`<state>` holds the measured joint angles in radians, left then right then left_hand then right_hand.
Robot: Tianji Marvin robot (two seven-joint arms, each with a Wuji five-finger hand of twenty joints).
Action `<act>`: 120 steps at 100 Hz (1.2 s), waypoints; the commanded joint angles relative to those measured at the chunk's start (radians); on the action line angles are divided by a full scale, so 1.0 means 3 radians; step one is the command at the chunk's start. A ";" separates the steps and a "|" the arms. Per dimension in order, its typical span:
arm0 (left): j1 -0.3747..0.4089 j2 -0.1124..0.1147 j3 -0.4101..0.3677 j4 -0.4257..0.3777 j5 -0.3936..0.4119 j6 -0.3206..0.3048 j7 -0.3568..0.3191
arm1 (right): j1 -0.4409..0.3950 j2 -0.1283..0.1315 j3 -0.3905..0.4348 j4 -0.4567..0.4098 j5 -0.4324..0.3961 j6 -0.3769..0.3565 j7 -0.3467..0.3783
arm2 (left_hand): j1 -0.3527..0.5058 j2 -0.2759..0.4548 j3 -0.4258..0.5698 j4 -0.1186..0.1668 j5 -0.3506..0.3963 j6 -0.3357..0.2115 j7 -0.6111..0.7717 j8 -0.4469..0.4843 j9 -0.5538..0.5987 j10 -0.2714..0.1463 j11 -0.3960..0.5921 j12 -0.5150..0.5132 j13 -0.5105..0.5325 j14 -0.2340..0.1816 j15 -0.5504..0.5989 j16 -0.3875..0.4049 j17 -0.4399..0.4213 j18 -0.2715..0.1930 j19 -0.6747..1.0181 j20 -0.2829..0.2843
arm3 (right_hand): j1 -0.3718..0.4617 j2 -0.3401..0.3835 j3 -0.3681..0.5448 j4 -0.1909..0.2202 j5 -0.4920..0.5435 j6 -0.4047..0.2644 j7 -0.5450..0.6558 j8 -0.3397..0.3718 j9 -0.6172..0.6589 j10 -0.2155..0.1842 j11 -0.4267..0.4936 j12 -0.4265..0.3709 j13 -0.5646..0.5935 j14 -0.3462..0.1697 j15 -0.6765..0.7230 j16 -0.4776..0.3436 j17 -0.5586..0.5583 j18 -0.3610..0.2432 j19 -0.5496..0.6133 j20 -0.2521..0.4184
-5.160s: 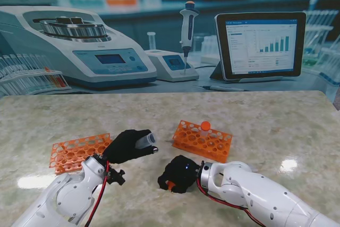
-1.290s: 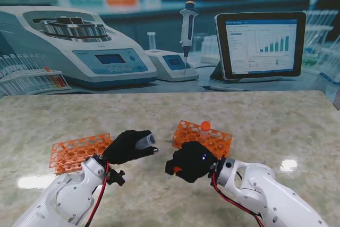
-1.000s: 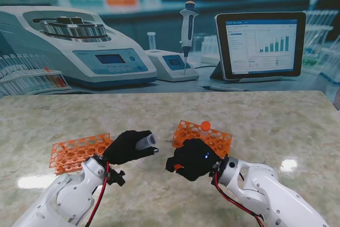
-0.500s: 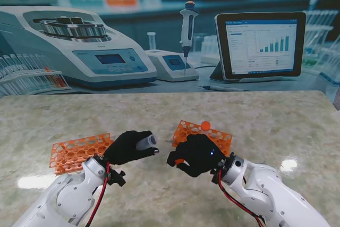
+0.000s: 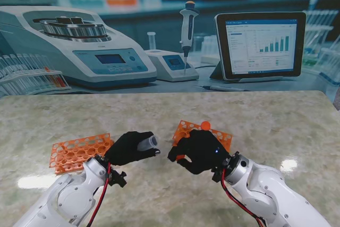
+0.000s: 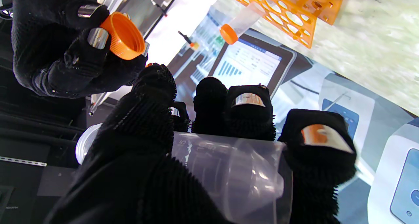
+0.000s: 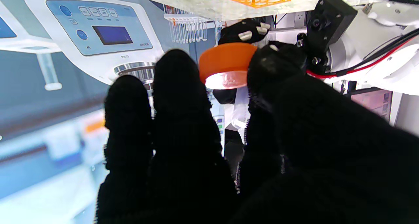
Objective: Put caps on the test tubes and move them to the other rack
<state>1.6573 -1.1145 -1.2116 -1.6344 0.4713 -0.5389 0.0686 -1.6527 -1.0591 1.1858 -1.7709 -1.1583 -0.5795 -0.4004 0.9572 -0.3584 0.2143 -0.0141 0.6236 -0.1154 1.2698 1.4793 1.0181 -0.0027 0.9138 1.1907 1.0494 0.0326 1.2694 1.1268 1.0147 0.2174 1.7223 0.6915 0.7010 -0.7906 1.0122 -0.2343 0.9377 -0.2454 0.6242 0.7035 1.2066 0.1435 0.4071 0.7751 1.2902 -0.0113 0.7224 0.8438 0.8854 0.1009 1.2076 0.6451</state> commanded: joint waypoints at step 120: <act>-0.0009 0.0009 0.0080 -0.0048 -0.0008 -0.0074 -0.0034 | -0.0075 -0.0176 -0.0121 -0.0082 0.0341 0.0165 -0.0566 | 0.0105 0.0142 -0.0036 -0.0024 0.0027 -0.0198 0.0276 0.0211 -0.0045 -0.0153 -0.0002 -0.0020 0.0000 -0.0059 -0.0012 -0.0034 0.0097 -0.0120 0.0400 -0.0089 | 0.0584 0.0222 0.0687 0.0369 0.0217 0.0058 0.0134 0.0108 0.0358 -0.0694 0.0313 0.0066 0.0036 -0.0227 0.0161 0.0030 0.0061 0.0006 0.0091 0.0079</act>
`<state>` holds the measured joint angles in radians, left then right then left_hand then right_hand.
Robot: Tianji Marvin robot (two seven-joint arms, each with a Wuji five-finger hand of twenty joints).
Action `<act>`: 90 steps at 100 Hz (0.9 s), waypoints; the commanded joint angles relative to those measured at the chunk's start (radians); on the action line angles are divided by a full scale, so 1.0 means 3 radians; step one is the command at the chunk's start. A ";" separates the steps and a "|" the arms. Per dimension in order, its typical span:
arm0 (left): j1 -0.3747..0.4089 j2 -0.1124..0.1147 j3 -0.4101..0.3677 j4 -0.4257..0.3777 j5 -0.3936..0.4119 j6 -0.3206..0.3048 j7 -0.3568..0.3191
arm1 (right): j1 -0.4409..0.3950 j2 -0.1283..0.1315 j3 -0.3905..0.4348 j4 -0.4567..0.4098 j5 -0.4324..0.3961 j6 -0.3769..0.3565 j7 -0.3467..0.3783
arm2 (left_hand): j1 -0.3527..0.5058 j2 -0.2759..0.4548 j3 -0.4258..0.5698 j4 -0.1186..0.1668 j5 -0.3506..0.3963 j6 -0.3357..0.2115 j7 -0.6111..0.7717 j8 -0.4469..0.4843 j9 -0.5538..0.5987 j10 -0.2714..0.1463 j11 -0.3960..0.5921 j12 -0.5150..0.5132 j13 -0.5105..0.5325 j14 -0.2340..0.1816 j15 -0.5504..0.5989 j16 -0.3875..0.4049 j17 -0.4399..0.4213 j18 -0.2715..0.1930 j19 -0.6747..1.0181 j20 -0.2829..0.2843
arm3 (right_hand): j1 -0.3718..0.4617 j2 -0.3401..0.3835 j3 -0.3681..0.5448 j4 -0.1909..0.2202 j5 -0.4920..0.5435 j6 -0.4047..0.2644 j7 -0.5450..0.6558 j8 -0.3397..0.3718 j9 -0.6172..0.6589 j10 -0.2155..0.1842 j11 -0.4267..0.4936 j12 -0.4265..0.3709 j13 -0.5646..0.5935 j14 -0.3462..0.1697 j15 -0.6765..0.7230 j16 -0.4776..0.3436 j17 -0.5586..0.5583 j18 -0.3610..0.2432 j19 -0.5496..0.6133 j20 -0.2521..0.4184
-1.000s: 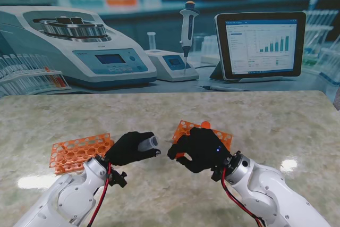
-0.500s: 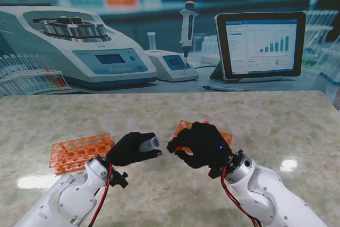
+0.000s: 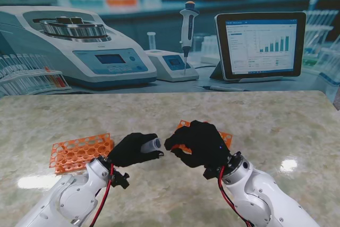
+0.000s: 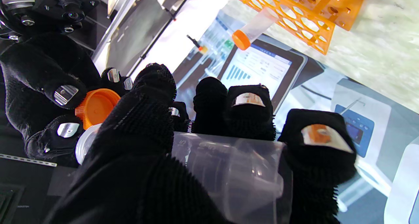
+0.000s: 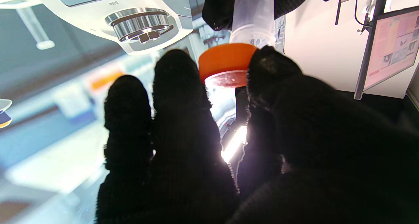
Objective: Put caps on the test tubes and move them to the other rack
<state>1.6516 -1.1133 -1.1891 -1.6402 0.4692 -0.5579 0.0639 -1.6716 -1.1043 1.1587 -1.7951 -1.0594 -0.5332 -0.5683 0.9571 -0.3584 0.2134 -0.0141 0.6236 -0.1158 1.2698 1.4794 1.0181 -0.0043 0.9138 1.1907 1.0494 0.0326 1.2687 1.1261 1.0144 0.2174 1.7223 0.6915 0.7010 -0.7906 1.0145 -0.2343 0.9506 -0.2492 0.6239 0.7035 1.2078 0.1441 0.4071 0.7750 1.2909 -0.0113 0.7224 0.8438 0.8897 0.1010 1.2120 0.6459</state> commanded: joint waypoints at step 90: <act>0.0045 0.0006 -0.0001 -0.0084 0.0003 -0.0007 -0.0017 | 0.0129 -0.0072 -0.0292 0.0047 0.0162 0.0082 -0.0019 | 0.0110 0.0147 -0.0034 -0.0023 0.0024 -0.0197 0.0275 0.0216 -0.0047 -0.0151 -0.0002 -0.0018 0.0000 -0.0061 -0.0017 -0.0034 0.0095 -0.0117 0.0394 -0.0089 | 0.0583 0.0230 0.0675 0.0372 0.0173 0.0070 0.0138 0.0108 0.0357 -0.0690 0.0317 0.0069 0.0034 -0.0222 0.0163 0.0030 0.0046 0.0008 0.0075 0.0078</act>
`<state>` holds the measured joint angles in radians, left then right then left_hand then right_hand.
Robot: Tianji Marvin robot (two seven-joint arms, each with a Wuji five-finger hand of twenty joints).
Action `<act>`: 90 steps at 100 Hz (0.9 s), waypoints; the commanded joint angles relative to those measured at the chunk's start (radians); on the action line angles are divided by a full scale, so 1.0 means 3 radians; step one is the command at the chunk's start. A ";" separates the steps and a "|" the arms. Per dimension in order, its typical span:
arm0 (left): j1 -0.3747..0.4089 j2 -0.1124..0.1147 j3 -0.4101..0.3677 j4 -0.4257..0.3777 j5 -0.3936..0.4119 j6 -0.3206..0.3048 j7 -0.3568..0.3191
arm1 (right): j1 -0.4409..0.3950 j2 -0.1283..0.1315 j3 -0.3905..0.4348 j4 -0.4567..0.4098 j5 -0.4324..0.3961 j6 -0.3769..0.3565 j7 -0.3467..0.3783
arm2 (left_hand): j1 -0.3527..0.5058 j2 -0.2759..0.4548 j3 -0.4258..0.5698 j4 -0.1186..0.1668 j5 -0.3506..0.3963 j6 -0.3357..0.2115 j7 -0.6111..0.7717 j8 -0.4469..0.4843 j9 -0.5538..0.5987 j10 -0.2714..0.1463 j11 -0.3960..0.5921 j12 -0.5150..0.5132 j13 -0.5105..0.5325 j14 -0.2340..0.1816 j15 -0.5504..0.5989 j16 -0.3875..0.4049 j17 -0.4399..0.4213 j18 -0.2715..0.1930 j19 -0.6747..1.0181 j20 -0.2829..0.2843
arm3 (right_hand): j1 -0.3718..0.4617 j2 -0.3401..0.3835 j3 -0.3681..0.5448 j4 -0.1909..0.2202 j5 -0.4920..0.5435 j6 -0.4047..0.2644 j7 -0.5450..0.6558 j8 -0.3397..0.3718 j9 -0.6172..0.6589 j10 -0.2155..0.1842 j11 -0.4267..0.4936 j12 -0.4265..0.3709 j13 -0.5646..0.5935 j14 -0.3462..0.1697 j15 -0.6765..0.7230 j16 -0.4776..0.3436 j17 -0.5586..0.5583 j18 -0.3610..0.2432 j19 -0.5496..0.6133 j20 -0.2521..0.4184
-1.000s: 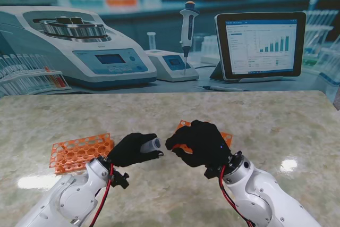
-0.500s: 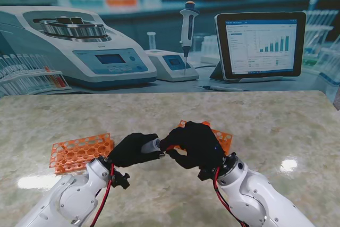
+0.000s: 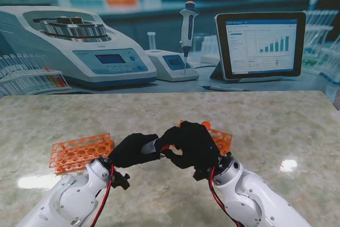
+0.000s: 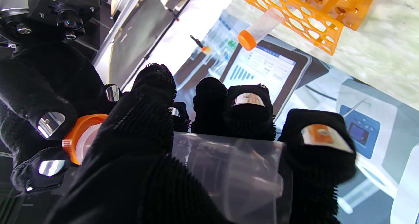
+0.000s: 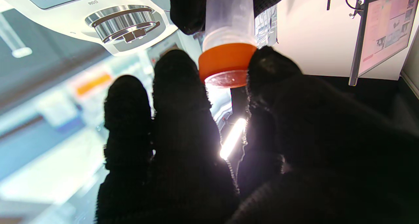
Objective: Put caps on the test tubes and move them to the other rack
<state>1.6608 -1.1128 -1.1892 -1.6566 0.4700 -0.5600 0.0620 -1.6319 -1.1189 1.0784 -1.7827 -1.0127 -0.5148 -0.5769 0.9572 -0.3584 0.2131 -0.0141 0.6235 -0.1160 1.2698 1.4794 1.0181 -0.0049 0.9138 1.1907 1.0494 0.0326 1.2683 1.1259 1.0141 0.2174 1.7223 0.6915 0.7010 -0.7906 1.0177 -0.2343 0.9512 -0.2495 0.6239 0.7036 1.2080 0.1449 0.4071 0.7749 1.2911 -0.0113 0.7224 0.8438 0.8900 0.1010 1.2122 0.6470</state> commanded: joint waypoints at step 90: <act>0.0053 0.0005 -0.0019 -0.0080 0.0028 -0.0002 0.0002 | 0.0041 -0.0042 -0.0096 0.0094 0.0125 0.0045 0.0081 | 0.0112 0.0157 -0.0042 -0.0023 0.0019 -0.0204 0.0274 0.0223 -0.0052 -0.0148 -0.0002 -0.0017 0.0000 -0.0061 -0.0015 -0.0033 0.0094 -0.0116 0.0391 -0.0088 | 0.0585 0.0229 0.0665 0.0371 0.0175 0.0064 0.0142 0.0110 0.0356 -0.0691 0.0320 0.0073 0.0039 -0.0232 0.0184 0.0042 0.0046 0.0008 0.0075 0.0076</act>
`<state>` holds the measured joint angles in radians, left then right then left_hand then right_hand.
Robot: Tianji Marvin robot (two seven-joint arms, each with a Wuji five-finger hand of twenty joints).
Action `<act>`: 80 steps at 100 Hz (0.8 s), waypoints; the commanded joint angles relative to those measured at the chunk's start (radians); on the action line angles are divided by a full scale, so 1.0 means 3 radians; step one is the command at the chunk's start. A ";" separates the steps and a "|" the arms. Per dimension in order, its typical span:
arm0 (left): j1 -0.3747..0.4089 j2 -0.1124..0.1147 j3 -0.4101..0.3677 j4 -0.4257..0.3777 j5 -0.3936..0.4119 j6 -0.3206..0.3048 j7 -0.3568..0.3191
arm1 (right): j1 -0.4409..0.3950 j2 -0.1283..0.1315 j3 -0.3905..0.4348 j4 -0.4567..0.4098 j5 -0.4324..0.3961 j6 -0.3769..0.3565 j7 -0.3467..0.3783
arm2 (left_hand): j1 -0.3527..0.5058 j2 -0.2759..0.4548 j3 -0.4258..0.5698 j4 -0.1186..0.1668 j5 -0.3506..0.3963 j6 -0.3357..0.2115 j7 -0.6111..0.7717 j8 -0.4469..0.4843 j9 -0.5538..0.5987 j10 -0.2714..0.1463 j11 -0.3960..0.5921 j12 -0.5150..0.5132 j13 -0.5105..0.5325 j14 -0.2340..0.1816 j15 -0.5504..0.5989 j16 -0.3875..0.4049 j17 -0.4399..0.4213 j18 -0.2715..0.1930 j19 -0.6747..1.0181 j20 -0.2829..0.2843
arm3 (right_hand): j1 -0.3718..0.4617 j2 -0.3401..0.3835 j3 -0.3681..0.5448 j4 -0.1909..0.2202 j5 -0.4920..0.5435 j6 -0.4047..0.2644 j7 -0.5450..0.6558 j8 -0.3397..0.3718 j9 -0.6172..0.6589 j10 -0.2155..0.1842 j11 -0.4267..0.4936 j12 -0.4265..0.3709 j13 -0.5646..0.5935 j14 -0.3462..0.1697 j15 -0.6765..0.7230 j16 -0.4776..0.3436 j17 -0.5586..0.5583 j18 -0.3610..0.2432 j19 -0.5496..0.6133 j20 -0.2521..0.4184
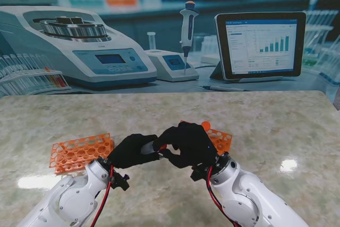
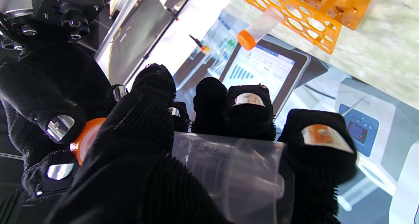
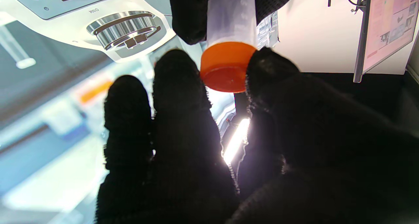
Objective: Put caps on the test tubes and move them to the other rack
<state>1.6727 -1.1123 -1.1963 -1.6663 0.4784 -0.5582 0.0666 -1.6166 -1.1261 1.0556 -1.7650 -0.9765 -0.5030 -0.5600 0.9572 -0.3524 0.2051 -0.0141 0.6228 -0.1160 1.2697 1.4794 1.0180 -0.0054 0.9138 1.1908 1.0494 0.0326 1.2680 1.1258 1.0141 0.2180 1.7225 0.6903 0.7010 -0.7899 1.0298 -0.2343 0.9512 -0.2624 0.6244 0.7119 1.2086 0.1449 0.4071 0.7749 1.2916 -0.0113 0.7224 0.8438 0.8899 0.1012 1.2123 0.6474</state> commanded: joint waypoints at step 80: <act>0.0016 0.0007 0.0005 -0.0055 0.0004 -0.0020 -0.0023 | 0.0082 -0.0017 -0.0135 0.0144 0.0031 -0.0133 0.0081 | 0.0116 0.0138 -0.0021 -0.0022 0.0017 -0.0205 0.0273 0.0227 -0.0053 -0.0151 -0.0001 -0.0013 -0.0003 -0.0064 -0.0016 -0.0033 0.0093 -0.0129 0.0389 -0.0088 | 0.0573 0.0300 0.0469 0.0340 0.0083 0.0077 0.0096 0.0016 0.0269 -0.0678 0.0195 -0.0050 0.0022 -0.0228 0.0016 -0.0025 -0.0016 -0.0034 0.0022 0.0059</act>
<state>1.6773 -1.1062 -1.1993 -1.6636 0.4787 -0.5585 0.0626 -1.5841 -1.1267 1.0254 -1.7325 -0.9623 -0.5387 -0.5476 0.9572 -0.3523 0.2048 -0.0141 0.6228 -0.1179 1.2938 1.4797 1.0180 -0.0061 0.9138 1.1908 1.0494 0.0326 1.2678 1.1258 1.0141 0.2560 1.7226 0.6893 0.7010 -0.7758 1.0340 -0.2343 0.9616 -0.2638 0.6248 0.7105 1.2089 0.1575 0.4081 0.7844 1.2922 -0.0113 0.7224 0.8438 0.8885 0.1013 1.2123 0.6474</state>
